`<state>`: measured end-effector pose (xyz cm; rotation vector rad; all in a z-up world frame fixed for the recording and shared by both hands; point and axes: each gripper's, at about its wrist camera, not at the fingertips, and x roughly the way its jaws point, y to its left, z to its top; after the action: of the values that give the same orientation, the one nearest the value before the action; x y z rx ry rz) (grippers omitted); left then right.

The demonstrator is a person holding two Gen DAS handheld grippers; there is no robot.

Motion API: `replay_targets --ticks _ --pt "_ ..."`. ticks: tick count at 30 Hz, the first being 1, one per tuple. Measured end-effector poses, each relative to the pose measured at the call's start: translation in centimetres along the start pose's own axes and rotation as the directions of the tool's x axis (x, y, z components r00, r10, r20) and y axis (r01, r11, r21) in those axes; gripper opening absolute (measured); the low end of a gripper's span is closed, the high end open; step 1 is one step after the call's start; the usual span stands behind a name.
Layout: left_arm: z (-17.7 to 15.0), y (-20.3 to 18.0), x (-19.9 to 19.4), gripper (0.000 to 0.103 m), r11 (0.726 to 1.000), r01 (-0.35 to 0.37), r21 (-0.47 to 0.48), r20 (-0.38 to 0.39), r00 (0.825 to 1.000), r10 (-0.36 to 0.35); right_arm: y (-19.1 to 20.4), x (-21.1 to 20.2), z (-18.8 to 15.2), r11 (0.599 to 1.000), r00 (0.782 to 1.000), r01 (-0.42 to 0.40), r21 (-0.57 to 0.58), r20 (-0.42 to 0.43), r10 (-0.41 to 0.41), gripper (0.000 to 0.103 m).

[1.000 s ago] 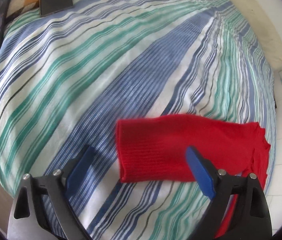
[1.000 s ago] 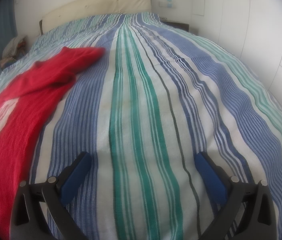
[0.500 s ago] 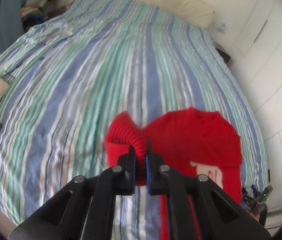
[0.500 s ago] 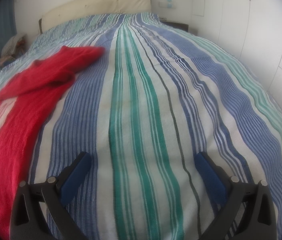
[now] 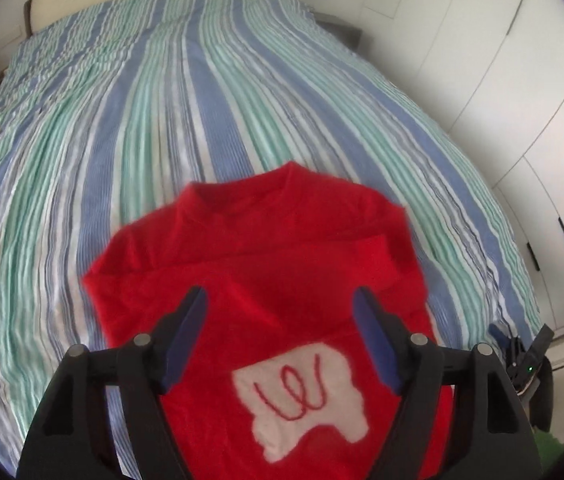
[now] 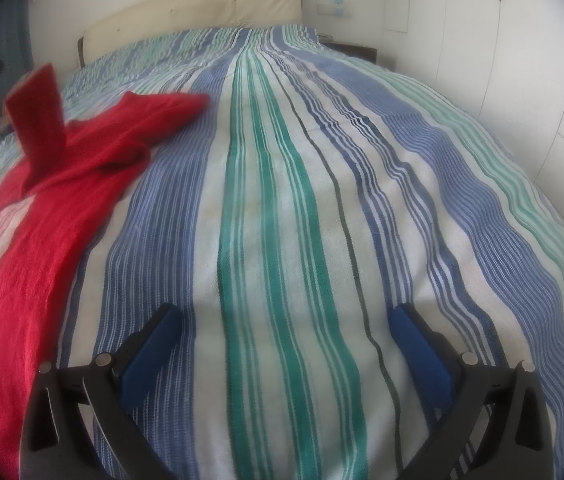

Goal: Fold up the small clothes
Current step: 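Fold the held side over the body with the left gripper and release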

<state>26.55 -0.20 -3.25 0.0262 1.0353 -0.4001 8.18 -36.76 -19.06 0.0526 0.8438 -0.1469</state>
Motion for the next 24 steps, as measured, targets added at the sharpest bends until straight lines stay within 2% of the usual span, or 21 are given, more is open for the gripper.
replay_targets --ticks 3,5,8,10,13,15,17,18,19,20,21,22,24 --pt "-1.9 4.8 -0.1 0.077 0.993 -0.091 -0.072 -0.014 0.996 0.091 0.1 -0.1 -0.1 1.000 1.000 0.001 -0.001 0.001 -0.001 0.103" --pt "-4.0 7.7 -0.3 0.077 0.982 -0.173 -0.082 -0.030 0.985 0.171 0.2 0.0 -0.1 1.000 1.000 0.004 -0.003 0.001 -0.004 0.103" --pt "-8.0 10.7 -0.1 0.076 0.976 -0.208 -0.066 -0.073 0.976 0.204 0.3 0.1 -0.1 1.000 1.000 0.010 -0.006 0.000 -0.010 0.103" --pt "-10.4 11.1 0.6 0.074 0.982 -0.181 -0.052 -0.095 0.980 0.176 0.3 0.1 -0.1 1.000 1.000 0.013 -0.007 0.002 -0.013 0.103" --pt "-11.8 9.6 2.1 0.074 0.989 -0.149 -0.017 -0.084 0.986 0.147 0.3 0.2 0.0 1.000 1.000 0.014 -0.008 0.004 -0.014 0.103" --pt "-11.6 8.3 3.4 0.074 0.985 -0.174 0.008 -0.051 0.983 0.174 0.3 0.2 -0.1 1.000 1.000 0.016 -0.009 0.006 -0.016 0.103" --pt "-10.8 7.8 5.2 0.070 0.971 -0.239 0.014 -0.010 0.971 0.239 0.5 0.0 -0.3 1.000 1.000 0.019 -0.011 0.009 -0.019 0.103" --pt "-10.6 7.9 6.2 0.048 0.958 -0.286 0.005 0.006 0.958 0.286 0.5 0.0 -0.3 1.000 1.000 0.018 -0.011 0.009 -0.018 0.103" --pt "-10.7 8.7 7.3 0.005 0.938 -0.345 -0.026 0.000 0.938 0.345 0.5 0.0 -0.3 1.000 1.000 0.018 -0.010 0.010 -0.018 0.103" --pt "-11.1 10.1 8.0 0.008 0.935 -0.338 -0.106 -0.021 0.941 0.338 0.5 0.0 -0.3 1.000 1.000 0.018 -0.010 0.011 -0.017 0.103" --pt "-11.8 11.3 7.8 0.007 0.935 -0.291 -0.202 -0.003 0.955 0.296 0.5 0.0 -0.3 1.000 1.000 0.017 -0.010 0.011 -0.017 0.103" --pt "-12.5 12.0 7.3 0.006 0.929 -0.264 -0.260 0.025 0.960 0.280 0.5 0.0 -0.3 1.000 1.000 0.016 -0.009 0.011 -0.016 0.103" --pt "-13.5 11.6 6.9 0.006 0.926 -0.271 -0.263 0.039 0.956 0.291 0.5 -0.1 -0.3 1.000 1.000 0.016 -0.009 0.011 -0.016 0.103"
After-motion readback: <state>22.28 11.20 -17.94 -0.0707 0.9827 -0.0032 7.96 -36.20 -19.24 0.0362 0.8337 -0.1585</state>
